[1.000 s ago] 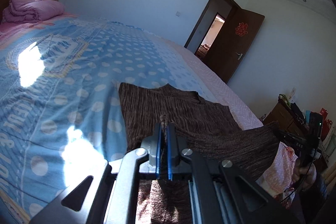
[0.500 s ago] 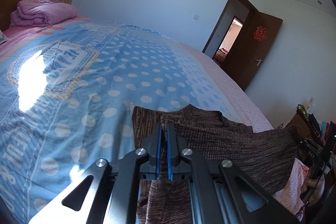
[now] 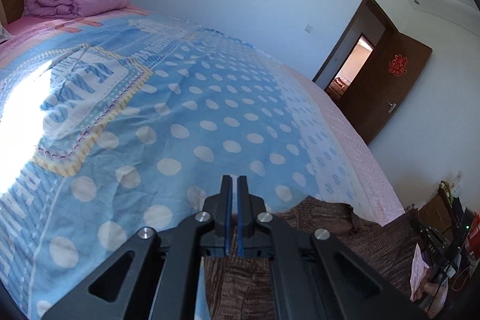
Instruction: Fold small clothes
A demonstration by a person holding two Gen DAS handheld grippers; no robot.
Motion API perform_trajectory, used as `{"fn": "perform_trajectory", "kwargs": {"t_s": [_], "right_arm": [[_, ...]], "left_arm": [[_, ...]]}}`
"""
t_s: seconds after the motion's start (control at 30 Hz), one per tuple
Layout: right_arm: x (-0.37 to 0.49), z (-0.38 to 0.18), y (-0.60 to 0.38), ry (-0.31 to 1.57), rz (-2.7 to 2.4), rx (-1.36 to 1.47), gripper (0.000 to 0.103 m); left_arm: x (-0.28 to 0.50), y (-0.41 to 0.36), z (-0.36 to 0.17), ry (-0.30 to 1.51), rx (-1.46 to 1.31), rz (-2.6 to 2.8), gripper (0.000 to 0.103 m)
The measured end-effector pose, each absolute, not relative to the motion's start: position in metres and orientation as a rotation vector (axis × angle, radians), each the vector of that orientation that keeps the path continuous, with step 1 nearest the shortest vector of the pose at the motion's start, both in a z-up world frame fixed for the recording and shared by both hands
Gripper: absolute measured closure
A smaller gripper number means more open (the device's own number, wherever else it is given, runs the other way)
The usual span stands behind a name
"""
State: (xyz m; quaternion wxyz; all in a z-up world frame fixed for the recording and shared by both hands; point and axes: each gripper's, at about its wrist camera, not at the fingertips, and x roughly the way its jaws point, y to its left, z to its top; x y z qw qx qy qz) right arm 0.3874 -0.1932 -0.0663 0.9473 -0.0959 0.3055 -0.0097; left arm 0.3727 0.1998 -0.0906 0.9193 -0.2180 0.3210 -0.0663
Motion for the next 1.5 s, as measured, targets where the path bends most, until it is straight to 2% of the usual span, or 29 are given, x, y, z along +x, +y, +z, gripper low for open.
{"fn": "perform_trajectory", "kwargs": {"t_s": [0.17,0.2,0.3,0.33,0.37,0.53,0.63,0.73,0.77,0.83,0.87,1.23,1.37,1.5], "right_arm": [[0.396,-0.09,-0.201,0.692,-0.02,-0.168,0.094],[0.396,-0.09,-0.203,0.694,-0.017,-0.159,0.094],[0.392,-0.089,-0.206,0.693,-0.011,-0.119,0.094],[0.392,-0.089,-0.207,0.693,-0.01,-0.11,0.094],[0.391,-0.089,-0.207,0.693,-0.01,-0.105,0.094],[0.389,-0.088,-0.207,0.693,-0.01,-0.114,0.094],[0.388,-0.088,-0.208,0.695,-0.012,-0.105,0.094],[0.386,-0.089,-0.208,0.704,-0.018,-0.1,0.094],[0.385,-0.09,-0.208,0.706,-0.018,-0.1,0.094],[0.382,-0.089,-0.208,0.705,-0.02,-0.099,0.094],[0.379,-0.088,-0.208,0.703,-0.019,-0.098,0.094],[0.384,-0.046,-0.19,0.582,-0.01,-0.163,0.094],[0.42,-0.071,-0.19,0.609,-0.05,-0.185,0.094],[0.446,-0.123,-0.196,0.741,-0.098,-0.187,0.094]], "left_arm": [[0.376,0.189,-0.095,0.734,-0.328,-0.19,0.1],[0.375,0.184,-0.097,0.752,-0.287,-0.204,0.097],[0.369,0.171,-0.106,0.8,-0.227,-0.248,0.068],[0.367,0.166,-0.109,0.806,-0.209,-0.259,0.056],[0.364,0.16,-0.112,0.807,-0.186,-0.265,0.052],[0.359,0.141,-0.125,0.832,-0.12,-0.281,0.052],[0.362,0.13,-0.134,0.872,-0.073,-0.286,0.061],[0.362,0.121,-0.141,0.884,-0.017,-0.26,0.062],[0.361,0.121,-0.14,0.874,-0.022,-0.257,0.075],[0.357,0.124,-0.134,0.85,-0.046,-0.26,0.092],[0.355,0.126,-0.131,0.839,-0.059,-0.265,0.096],[0.368,0.146,-0.086,0.72,-0.173,-0.229,0.097],[0.389,0.153,-0.098,0.721,-0.192,-0.15,0.097],[0.405,0.149,-0.133,0.807,-0.149,-0.06,0.098]]}}
